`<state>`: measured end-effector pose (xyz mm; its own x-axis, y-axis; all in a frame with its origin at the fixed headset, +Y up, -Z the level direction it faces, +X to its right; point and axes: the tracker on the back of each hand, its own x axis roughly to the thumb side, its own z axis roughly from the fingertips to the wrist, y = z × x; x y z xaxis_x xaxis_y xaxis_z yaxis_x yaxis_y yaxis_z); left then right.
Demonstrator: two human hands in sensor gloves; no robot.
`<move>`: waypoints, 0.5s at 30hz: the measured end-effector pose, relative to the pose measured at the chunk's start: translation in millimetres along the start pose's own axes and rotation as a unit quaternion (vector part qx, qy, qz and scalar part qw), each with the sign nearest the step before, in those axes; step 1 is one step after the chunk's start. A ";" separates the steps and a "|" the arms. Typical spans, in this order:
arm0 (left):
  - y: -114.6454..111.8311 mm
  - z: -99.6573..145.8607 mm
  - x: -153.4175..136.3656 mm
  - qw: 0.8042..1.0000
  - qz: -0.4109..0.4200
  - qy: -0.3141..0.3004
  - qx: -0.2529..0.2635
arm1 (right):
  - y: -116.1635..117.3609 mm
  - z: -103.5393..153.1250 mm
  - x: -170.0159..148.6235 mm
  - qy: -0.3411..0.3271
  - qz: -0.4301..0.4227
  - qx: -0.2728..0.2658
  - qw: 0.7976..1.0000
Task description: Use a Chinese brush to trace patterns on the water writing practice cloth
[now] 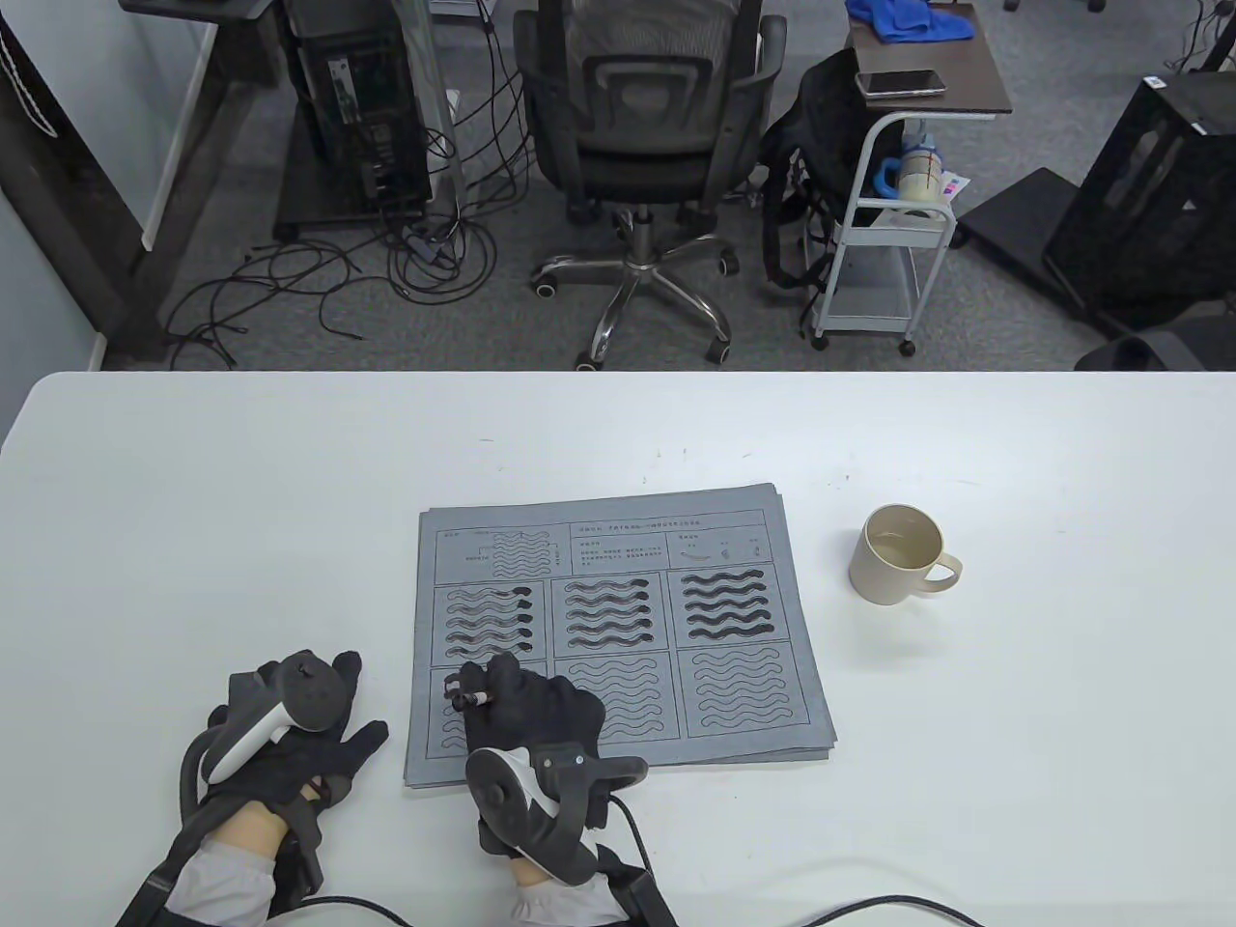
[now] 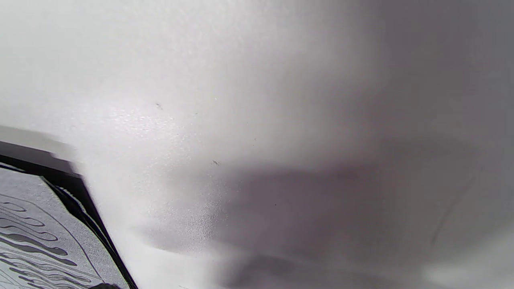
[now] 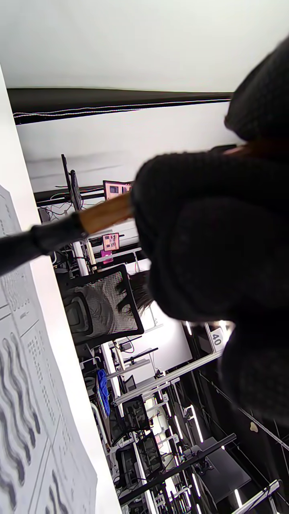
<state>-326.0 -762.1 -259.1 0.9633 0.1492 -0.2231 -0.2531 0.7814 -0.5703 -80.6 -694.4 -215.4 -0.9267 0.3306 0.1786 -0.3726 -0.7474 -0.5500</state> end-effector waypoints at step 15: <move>0.1 0.4 0.0 1.000 0.000 0.000 -0.001 | -1.0 -0.4 -0.9 0.011 0.009 -0.003 1.000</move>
<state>-326.0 -761.7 -258.8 0.9634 0.1484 -0.2232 -0.2527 0.7803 -0.5721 -79.3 -693.8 -215.3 -0.9317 0.3303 0.1515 -0.3565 -0.7501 -0.5570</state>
